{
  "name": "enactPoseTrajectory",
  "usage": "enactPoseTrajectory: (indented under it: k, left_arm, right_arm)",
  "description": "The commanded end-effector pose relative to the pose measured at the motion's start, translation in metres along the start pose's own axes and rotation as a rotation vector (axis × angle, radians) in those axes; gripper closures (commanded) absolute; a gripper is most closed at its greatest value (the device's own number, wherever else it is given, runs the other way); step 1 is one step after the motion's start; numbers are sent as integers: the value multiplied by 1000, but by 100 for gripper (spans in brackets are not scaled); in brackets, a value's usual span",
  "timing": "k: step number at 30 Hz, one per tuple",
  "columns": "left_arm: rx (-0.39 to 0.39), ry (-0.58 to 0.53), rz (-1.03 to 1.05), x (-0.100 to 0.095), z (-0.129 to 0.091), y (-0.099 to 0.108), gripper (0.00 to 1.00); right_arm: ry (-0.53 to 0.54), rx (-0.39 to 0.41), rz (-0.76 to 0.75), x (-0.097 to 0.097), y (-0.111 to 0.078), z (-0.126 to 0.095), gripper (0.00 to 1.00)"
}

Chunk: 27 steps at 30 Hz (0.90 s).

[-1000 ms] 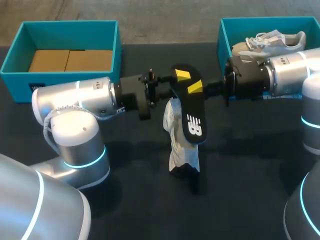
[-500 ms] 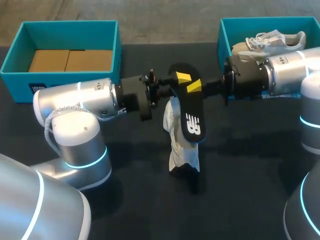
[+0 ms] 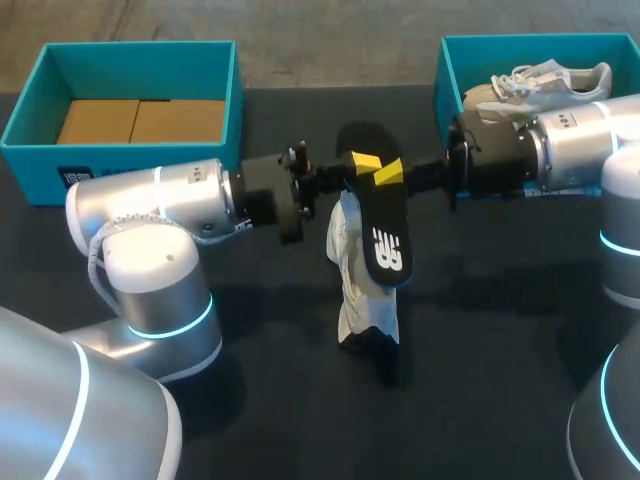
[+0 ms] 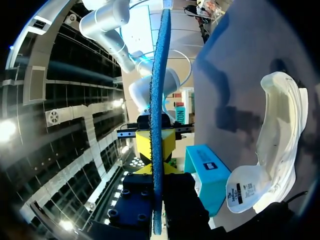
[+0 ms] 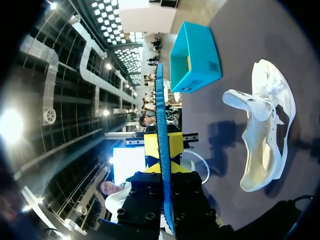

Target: Take the shoe out of the shoebox, open the shoe tongue, remove and reinsert the insole, then place the shoe into the shoebox

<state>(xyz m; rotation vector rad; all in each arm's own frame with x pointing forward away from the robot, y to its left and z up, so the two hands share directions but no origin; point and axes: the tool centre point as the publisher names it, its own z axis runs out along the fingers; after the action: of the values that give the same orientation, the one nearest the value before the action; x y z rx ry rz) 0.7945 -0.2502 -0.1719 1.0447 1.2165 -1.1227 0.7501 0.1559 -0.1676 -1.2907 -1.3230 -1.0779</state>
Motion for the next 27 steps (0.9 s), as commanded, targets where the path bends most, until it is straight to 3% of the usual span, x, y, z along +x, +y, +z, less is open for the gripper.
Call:
enactPoseTrajectory:
  k: [1, 2, 3, 4, 27]
  left_arm:
    - [4, 4, -20, 1, -1, -3, 100]
    - [6, 1, -26, 1, -2, -3, 100]
    - [6, 1, -34, 1, -2, -3, 100]
    - [7, 4, -46, 1, -3, -3, 100]
    - [81, 41, -475, -7, -19, -25, 100]
  right_arm:
    - [-4, -6, 3, -1, 2, 1, 100]
    - [-6, -9, 6, -1, 1, 1, 93]
    - [-9, -12, 9, -2, 1, -1, 20]
    - [-11, -18, 11, -2, 1, -3, 0]
    - [-102, -150, 52, -26, 0, -72, 0]
